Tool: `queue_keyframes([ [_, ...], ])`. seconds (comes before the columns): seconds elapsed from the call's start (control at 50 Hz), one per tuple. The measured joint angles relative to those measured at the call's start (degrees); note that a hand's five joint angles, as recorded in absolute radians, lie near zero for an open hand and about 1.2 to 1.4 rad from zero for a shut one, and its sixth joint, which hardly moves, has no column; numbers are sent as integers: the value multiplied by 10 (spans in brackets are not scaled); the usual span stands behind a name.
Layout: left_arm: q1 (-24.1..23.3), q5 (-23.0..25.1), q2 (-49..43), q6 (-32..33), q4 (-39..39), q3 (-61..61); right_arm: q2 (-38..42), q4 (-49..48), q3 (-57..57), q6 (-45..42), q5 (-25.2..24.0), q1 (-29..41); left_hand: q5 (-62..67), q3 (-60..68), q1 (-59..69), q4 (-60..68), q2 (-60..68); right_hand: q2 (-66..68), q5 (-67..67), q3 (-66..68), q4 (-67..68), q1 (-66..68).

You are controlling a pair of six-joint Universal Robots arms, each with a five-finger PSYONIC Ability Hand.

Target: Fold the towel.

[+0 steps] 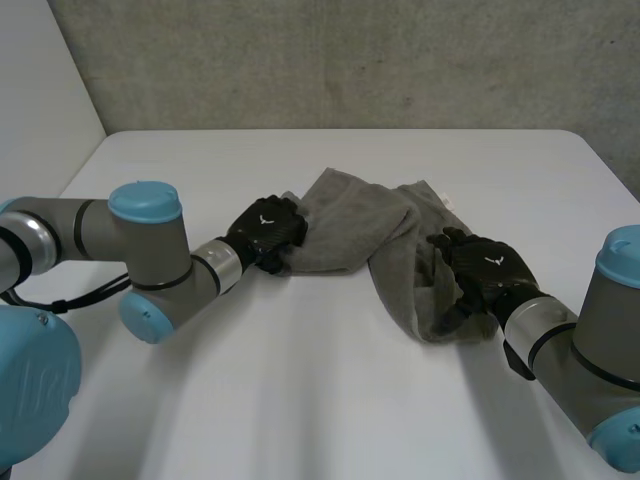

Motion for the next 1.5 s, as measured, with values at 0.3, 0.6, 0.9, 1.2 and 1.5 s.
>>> queue_keyframes([
  [0.3,-1,-21,63,28,4,-59,0,0,4,-25,-16,-3,266,0,230,0,259,0,0,0,0,0],
  [0.6,64,-12,315,57,6,-387,-1,7,-4,-70,-32,-6,266,0,235,0,262,0,0,0,0,0],
  [0.9,147,26,352,190,-26,-436,-1,30,-15,-77,-51,-4,-372,0,-337,0,-362,0,0,0,0,0],
  [1.2,25,7,243,57,-9,-209,20,31,-15,33,-69,-2,-350,0,-337,0,-357,0,0,0,0,0],
  [1.5,2,-4,85,-45,-41,-62,46,31,-30,37,-85,3,-312,0,-336,0,-318,0,0,0,0,0],
])
